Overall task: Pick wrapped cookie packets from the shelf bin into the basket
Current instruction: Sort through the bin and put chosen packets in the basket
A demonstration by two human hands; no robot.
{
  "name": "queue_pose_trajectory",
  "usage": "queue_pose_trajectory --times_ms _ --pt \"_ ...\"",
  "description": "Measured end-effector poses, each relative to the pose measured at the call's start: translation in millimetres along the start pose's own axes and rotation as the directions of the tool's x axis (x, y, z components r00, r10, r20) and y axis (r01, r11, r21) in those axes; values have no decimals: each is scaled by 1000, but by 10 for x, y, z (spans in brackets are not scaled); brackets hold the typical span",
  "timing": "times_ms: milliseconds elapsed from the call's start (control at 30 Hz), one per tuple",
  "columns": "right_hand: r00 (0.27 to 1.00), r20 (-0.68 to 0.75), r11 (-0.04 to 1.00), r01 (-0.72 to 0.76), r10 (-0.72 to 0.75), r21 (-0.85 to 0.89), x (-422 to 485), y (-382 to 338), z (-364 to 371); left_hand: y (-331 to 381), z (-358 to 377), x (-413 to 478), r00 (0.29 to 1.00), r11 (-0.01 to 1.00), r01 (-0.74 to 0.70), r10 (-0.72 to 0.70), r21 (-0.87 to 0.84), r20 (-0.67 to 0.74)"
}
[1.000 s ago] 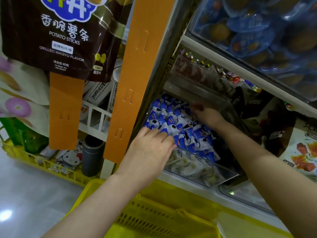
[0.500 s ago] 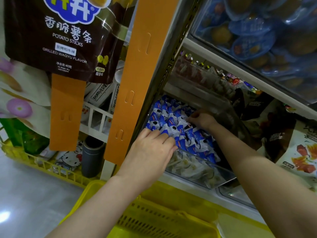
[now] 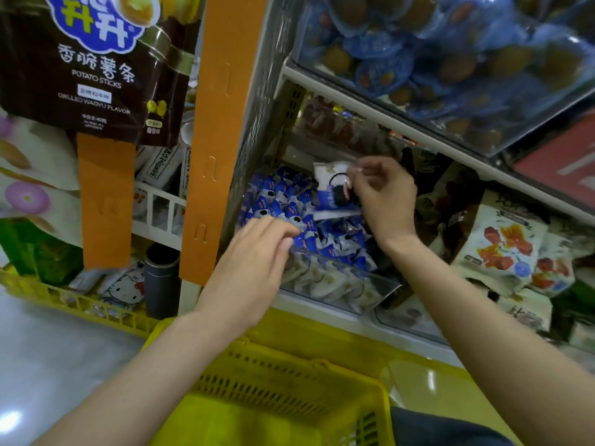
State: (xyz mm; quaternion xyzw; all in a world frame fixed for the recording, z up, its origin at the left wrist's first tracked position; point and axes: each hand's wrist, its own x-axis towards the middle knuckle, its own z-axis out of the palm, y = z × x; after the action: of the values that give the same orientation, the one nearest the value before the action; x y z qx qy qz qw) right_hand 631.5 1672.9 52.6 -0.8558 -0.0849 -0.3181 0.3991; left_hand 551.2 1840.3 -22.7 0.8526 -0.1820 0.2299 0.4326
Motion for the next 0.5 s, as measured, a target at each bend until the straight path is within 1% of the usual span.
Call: queue_pose_trajectory --times_ms 67,133,200,267,367,433,500 --pt "999 19 992 -39 37 122 -302 -85 -82 64 -12 -110 997 991 67 -71 -116 -33" --pt "995 88 981 -64 49 183 -583 -145 -135 109 -12 -209 983 955 174 -183 -242 -18" --pt "986 152 960 -109 72 257 -823 -189 -171 149 -5 -301 946 866 319 -316 -385 72" --pt "984 161 941 -121 72 317 -1007 -220 -210 200 17 -398 906 767 417 -395 -488 153" --pt "988 142 925 -101 52 365 -1195 -241 -265 283 69 -536 892 711 442 -413 -547 183" --pt "991 134 920 -78 28 384 -1288 -239 -301 313 110 -603 894 699 434 -413 -568 174" --pt "991 126 934 -11 -37 356 -1369 -230 -337 323 137 -650 901 706 409 -412 -578 133"
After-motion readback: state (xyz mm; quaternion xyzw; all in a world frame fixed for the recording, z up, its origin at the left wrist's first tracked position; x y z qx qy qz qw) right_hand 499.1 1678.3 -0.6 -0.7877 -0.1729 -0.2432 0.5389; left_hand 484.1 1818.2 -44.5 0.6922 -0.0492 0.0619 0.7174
